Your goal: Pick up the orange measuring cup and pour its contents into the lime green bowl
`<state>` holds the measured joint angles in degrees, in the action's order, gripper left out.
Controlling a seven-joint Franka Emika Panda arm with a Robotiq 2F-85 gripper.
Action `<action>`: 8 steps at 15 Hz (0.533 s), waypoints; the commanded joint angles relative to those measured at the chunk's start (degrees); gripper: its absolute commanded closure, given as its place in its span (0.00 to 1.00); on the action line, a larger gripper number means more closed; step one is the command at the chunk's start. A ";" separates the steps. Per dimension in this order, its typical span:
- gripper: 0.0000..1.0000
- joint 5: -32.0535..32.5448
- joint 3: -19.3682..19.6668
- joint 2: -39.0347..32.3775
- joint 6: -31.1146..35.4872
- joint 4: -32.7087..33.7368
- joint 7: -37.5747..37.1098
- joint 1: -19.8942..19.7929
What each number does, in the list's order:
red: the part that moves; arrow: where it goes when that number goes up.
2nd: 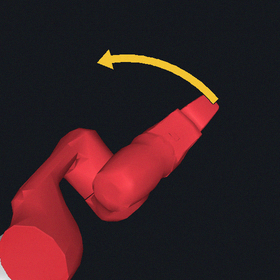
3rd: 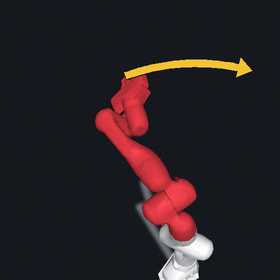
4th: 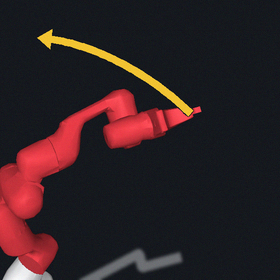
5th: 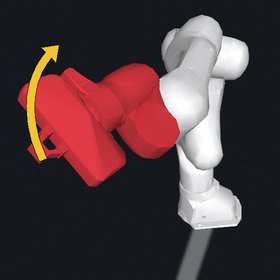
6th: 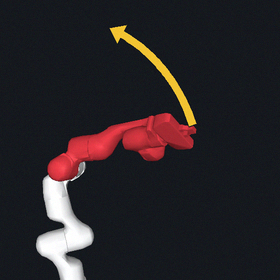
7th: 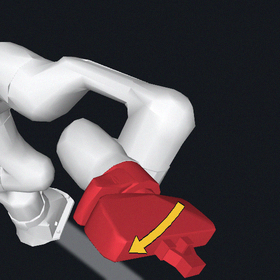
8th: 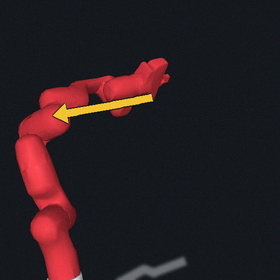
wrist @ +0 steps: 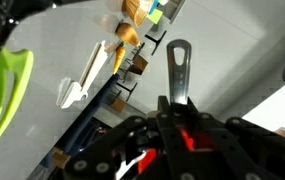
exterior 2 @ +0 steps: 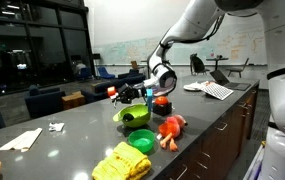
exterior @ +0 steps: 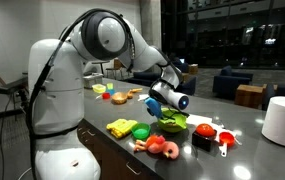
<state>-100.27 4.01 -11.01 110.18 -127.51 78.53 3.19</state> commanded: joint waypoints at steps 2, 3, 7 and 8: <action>0.96 7.10 -3.52 5.39 12.33 0.80 -10.66 2.53; 0.96 8.69 -4.26 5.84 13.66 1.12 -12.56 2.79; 0.96 18.67 -7.17 5.92 20.98 3.53 -22.99 4.38; 0.96 22.89 -7.92 4.90 23.70 4.53 -27.12 5.06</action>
<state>-85.63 -2.20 -6.06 127.54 -124.60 60.76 6.68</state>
